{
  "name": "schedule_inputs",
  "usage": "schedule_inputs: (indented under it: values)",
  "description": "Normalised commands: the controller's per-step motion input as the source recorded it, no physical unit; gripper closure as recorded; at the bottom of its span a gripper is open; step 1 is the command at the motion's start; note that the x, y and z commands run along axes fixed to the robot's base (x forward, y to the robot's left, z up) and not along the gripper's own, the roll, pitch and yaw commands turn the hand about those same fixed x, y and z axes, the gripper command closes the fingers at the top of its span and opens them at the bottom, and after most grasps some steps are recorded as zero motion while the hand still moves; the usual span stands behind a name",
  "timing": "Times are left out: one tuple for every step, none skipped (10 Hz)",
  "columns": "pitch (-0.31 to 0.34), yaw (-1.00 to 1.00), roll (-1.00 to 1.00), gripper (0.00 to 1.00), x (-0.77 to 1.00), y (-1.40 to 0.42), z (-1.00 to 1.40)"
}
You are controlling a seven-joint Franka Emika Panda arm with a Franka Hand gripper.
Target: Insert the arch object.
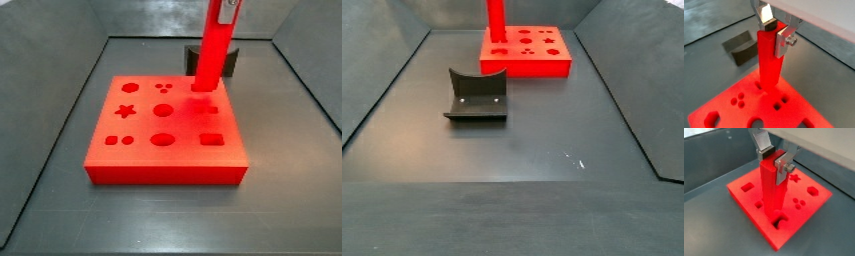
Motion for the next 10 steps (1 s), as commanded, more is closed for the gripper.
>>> schedule_inputs:
  values:
    - [-0.039,-0.66,0.00,1.00,0.19,0.38,-0.01]
    - [0.000,-0.46,0.00,1.00,0.00,0.36,-0.02]
    - [-0.026,-0.26,0.00,1.00,-0.33,0.13,-0.06]
    - [-0.010,-0.23,0.00,1.00,-0.29,0.02,-0.04]
    - [-0.020,-0.07,0.00,1.00,-0.16,0.00,-0.08]
    - [-0.020,0.00,0.00,1.00,0.00,-0.01,-0.15]
    - [-0.010,0.15,0.00,1.00,0.19,0.00,-0.18]
    - [-0.004,0.22,0.00,1.00,0.28,0.03,-0.15]
    - [0.000,0.13,-0.04,1.00,0.11,0.05,-0.09]
    - [-0.001,0.00,-0.10,1.00,-0.01,0.05,-0.05]
